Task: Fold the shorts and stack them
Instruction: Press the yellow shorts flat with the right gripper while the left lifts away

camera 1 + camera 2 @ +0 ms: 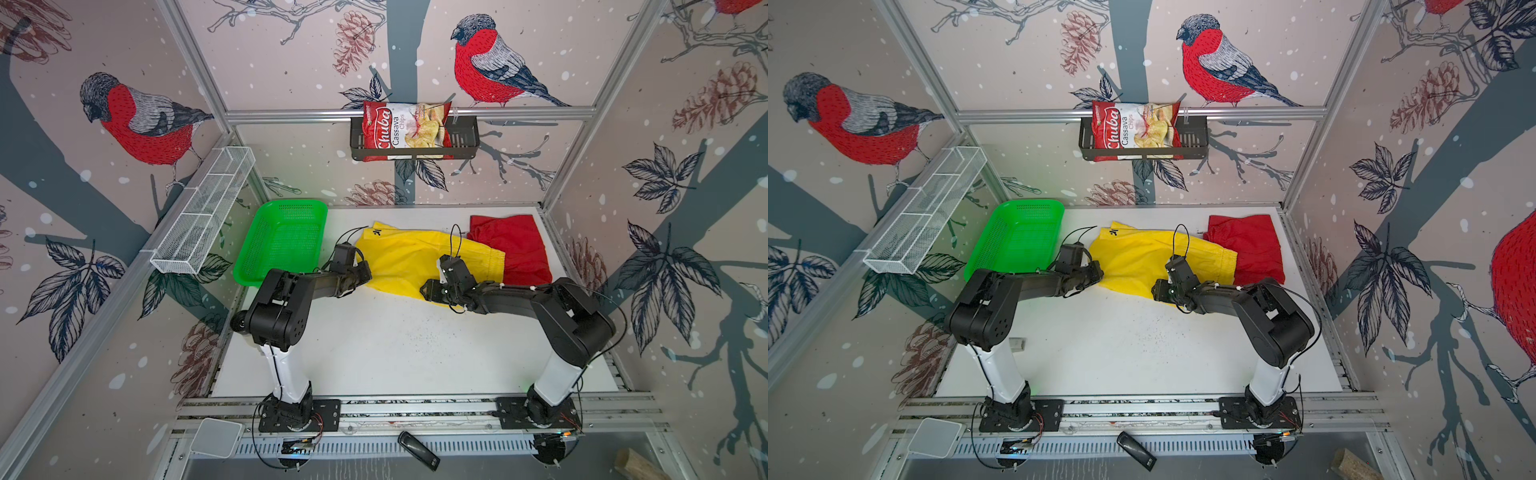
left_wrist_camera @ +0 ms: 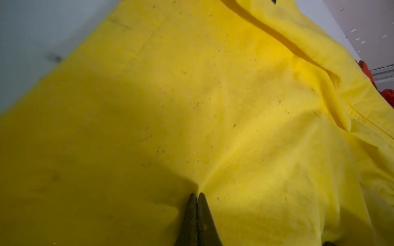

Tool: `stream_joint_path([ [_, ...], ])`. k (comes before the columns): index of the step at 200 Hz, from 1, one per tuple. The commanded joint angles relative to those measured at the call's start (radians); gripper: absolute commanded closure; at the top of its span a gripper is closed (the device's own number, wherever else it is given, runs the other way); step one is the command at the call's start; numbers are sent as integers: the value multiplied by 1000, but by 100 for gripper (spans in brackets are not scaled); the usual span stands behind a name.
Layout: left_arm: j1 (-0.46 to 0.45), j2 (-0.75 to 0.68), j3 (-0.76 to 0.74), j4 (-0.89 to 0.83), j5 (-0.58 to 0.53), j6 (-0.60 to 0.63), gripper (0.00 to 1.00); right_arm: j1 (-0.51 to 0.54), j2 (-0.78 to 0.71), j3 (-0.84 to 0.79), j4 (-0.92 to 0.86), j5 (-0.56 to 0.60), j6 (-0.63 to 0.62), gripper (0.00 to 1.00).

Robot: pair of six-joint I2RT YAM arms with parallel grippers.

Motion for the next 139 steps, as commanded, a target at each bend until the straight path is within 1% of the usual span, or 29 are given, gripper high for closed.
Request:
stream_joint_path([
  [1, 1, -59, -109, -62, -69, -22, 100, 38, -14, -55, -21, -3, 49, 45],
  [24, 1, -174, -252, -69, -72, -47, 100, 103, -74, -127, -67, 19, 86, 45],
  [43, 0, -285, -322, -112, -62, -51, 100, 162, -148, -168, -99, 41, 120, 45],
  [61, -1, -411, -337, -175, -65, -29, 94, 211, -218, -160, -145, 72, 131, 45],
  [76, -1, -500, -316, -209, -69, -3, 88, 227, -268, -122, -172, 85, 117, 44],
  [86, -2, -537, -290, -213, -63, 21, 87, 227, -288, -88, -180, 89, 99, 44],
  [96, -1, -548, -263, -195, -44, 43, 87, 225, -295, -58, -177, 95, 83, 44],
  [107, -3, -533, -239, -156, -18, 60, 89, 215, -284, -28, -160, 90, 74, 44],
  [121, -3, -475, -201, -116, 5, 72, 93, 194, -244, -9, -114, 60, 75, 44],
  [139, -12, -363, -122, -108, 25, 80, 94, 185, -177, 18, -71, 20, 80, 44],
])
